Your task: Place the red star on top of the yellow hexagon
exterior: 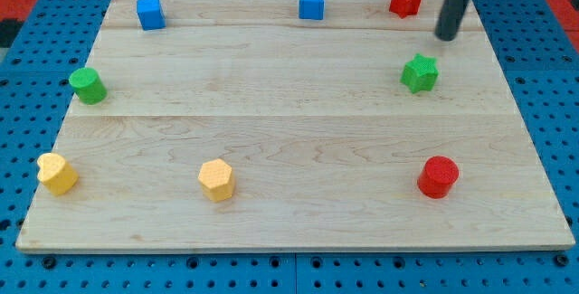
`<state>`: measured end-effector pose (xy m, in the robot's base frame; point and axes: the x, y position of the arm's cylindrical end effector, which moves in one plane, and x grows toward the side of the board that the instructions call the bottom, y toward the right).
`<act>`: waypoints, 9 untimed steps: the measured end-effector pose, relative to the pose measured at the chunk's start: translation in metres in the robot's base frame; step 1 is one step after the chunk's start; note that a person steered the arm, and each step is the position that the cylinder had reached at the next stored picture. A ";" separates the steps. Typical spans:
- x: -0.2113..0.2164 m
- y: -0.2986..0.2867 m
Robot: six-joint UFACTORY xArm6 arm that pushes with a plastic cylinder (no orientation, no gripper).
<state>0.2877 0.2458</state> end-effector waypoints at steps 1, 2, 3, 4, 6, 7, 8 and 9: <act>-0.036 0.016; -0.095 0.000; -0.078 -0.092; -0.052 -0.202; 0.018 -0.264; 0.035 -0.204; 0.064 -0.236; 0.063 -0.267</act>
<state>0.3504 -0.0207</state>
